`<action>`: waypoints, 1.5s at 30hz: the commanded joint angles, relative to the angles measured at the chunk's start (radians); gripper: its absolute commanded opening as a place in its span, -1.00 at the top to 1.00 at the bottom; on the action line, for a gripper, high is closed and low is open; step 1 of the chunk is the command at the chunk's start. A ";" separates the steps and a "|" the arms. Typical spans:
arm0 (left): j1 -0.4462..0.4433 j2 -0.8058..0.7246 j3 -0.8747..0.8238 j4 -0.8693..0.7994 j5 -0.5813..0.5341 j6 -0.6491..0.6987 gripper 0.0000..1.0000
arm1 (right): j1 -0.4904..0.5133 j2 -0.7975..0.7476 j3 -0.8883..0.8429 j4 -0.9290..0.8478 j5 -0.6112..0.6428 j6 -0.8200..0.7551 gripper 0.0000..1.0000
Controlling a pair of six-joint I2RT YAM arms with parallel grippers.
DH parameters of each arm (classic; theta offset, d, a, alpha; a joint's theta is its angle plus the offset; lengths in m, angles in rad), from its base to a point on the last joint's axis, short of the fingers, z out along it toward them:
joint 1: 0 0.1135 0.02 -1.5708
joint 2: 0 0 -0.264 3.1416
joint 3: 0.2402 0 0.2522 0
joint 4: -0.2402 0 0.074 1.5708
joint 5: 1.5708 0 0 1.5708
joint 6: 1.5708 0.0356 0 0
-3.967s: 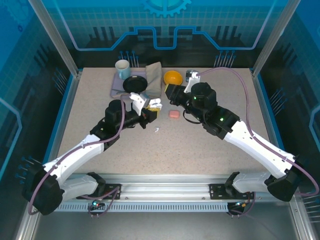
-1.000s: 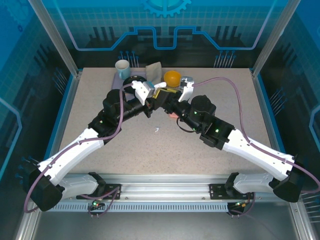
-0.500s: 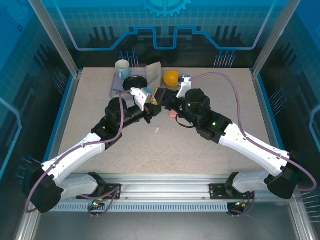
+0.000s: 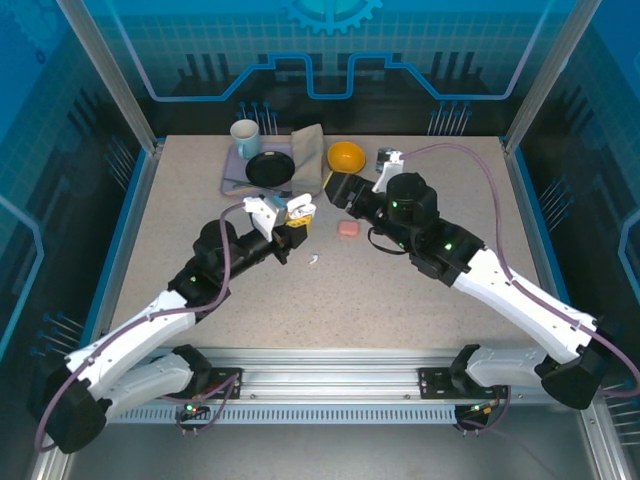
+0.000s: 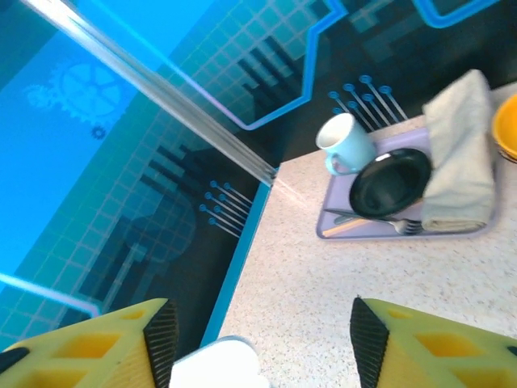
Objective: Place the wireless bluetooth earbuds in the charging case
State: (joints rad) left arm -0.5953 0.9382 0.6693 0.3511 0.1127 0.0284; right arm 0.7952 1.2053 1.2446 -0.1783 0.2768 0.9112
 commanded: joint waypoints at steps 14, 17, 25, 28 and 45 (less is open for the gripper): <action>0.117 -0.129 -0.006 0.047 -0.168 0.069 1.00 | -0.062 0.486 0.165 -0.614 -0.119 0.043 -0.42; 0.128 -0.133 0.005 0.044 -0.182 0.045 1.00 | -0.041 0.646 0.275 -0.682 -0.092 0.069 -0.39; 0.143 -0.160 0.018 0.015 -0.195 0.031 1.00 | 0.002 0.993 0.661 -0.896 -0.034 0.125 -0.33; 0.145 -0.169 0.015 0.017 -0.201 0.029 1.00 | 0.017 1.092 0.798 -0.985 -0.013 0.166 -0.32; 0.153 -0.197 -0.017 0.024 -0.204 0.024 1.00 | 0.044 1.291 0.985 -1.083 -0.013 0.270 -0.16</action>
State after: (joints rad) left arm -0.4534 0.7597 0.6468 0.3458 -0.0753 0.0589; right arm 0.8253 2.4710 2.1975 -1.2163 0.2535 1.1519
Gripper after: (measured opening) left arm 0.244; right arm 0.582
